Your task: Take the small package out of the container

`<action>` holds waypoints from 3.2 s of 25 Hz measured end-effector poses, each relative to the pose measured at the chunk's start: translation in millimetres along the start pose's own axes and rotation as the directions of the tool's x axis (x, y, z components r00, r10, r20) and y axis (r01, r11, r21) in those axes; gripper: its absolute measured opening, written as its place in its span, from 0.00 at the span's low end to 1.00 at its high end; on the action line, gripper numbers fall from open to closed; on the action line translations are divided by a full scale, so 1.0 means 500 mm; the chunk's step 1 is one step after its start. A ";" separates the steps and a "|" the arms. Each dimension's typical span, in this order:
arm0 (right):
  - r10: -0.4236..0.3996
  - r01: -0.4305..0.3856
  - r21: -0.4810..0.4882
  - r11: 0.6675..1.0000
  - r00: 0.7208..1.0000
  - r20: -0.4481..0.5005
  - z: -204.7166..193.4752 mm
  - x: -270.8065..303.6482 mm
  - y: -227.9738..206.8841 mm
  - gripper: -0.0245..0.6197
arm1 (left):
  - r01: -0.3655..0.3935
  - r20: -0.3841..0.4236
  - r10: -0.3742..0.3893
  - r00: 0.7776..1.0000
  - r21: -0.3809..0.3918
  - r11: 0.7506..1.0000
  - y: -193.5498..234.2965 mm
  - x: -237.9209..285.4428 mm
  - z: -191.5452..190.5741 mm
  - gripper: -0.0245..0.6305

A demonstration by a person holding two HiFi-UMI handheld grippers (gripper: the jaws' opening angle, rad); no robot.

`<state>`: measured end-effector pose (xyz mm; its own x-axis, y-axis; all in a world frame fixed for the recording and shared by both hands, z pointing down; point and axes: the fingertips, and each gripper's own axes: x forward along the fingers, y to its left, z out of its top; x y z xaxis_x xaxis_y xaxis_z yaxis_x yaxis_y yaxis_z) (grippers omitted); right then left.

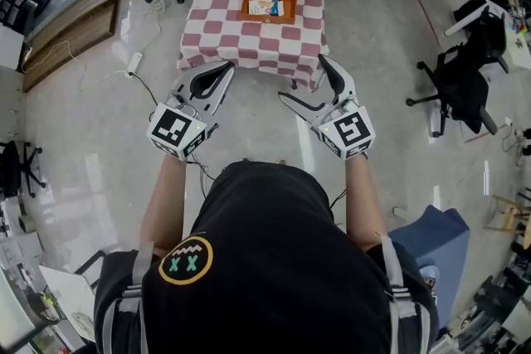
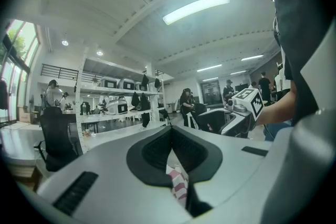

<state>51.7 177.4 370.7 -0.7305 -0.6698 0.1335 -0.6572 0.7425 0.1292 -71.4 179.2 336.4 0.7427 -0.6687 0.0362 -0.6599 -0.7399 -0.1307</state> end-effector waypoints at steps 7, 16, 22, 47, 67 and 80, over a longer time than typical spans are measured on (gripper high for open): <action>-0.006 0.006 0.015 1.000 1.000 -0.007 -0.011 -0.016 -0.019 0.96 | 0.003 -0.010 -0.003 1.000 -0.001 1.000 -0.020 0.018 0.002 0.06; 0.016 -0.016 0.003 1.000 0.999 -0.027 -0.044 -0.062 -0.041 0.96 | -0.023 -0.037 0.023 0.999 -0.002 1.000 -0.069 0.040 -0.010 0.06; 0.018 -0.017 0.025 1.000 0.999 -0.038 -0.072 -0.071 -0.061 0.96 | -0.022 -0.068 0.022 0.997 -0.012 1.000 -0.085 0.054 -0.030 0.06; -0.038 0.065 0.149 0.987 0.983 -0.182 -0.183 0.317 -0.356 0.96 | 0.077 -0.003 -0.077 0.997 -0.026 0.997 0.285 0.305 -0.124 0.06; -0.006 0.238 0.462 0.854 0.893 -0.450 -0.450 0.648 -0.552 0.96 | 0.183 0.031 -0.181 0.983 -0.146 0.972 0.503 0.422 -0.168 0.06; 0.068 0.396 0.590 0.703 0.789 -0.610 -0.649 0.724 -0.612 0.96 | 0.120 -0.010 -0.123 0.992 -0.173 0.978 0.557 0.441 -0.199 0.06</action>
<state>48.7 -294.8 698.5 -0.5076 -0.4823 0.7139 -0.8612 0.2608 -0.4362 -102.7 -181.6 406.7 0.8173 -0.5729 0.0615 -0.5757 -0.8163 0.0476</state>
